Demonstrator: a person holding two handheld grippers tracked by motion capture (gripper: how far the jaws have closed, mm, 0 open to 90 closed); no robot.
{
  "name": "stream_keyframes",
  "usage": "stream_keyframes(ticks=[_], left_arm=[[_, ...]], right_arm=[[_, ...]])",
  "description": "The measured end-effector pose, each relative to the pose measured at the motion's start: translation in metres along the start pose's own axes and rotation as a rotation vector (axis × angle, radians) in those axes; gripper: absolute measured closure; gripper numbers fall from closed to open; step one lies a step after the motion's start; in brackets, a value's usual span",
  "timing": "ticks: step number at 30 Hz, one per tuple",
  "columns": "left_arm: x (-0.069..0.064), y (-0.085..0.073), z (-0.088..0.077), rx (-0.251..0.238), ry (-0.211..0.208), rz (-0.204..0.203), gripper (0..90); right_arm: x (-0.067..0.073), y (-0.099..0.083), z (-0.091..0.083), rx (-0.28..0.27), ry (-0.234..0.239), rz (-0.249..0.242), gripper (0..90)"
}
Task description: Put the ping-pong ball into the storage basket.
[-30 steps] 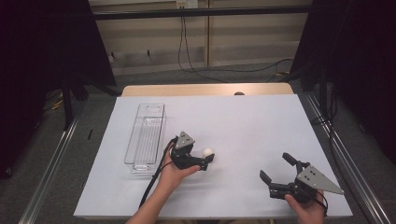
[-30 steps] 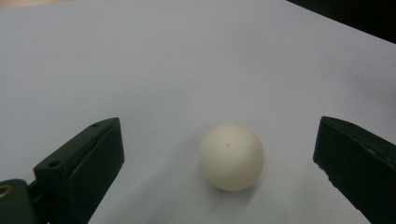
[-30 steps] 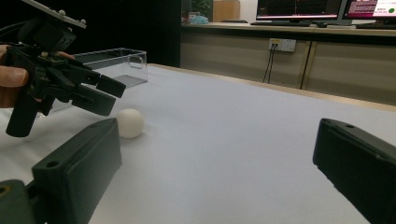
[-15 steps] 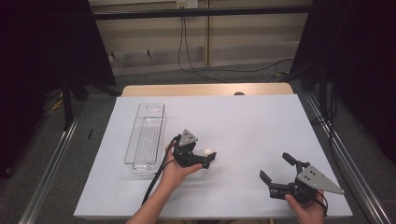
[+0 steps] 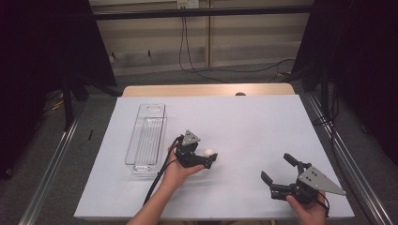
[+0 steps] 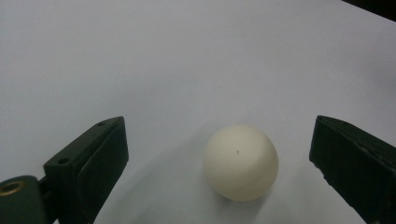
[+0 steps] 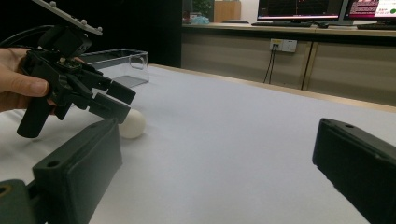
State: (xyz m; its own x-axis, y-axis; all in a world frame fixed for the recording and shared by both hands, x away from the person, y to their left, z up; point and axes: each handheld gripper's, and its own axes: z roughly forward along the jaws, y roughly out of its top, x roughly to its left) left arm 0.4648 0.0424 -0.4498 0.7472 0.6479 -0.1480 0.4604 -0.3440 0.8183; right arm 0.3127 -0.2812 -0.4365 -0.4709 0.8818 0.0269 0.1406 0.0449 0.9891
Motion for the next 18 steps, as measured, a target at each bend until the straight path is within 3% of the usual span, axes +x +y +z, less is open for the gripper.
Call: stream_keyframes(ticks=[6,18], left_arm=[[-0.0007,-0.0001,0.0028,0.020,0.010,0.027,8.9],[-0.0023,-0.0021,0.0096,0.049,-0.027,0.044,23.3]], right_arm=[[0.0000,0.0001,0.0004,-0.002,-0.003,0.004,0.9],[-0.0004,0.0003,-0.0001,-0.001,0.005,0.000,0.9]])
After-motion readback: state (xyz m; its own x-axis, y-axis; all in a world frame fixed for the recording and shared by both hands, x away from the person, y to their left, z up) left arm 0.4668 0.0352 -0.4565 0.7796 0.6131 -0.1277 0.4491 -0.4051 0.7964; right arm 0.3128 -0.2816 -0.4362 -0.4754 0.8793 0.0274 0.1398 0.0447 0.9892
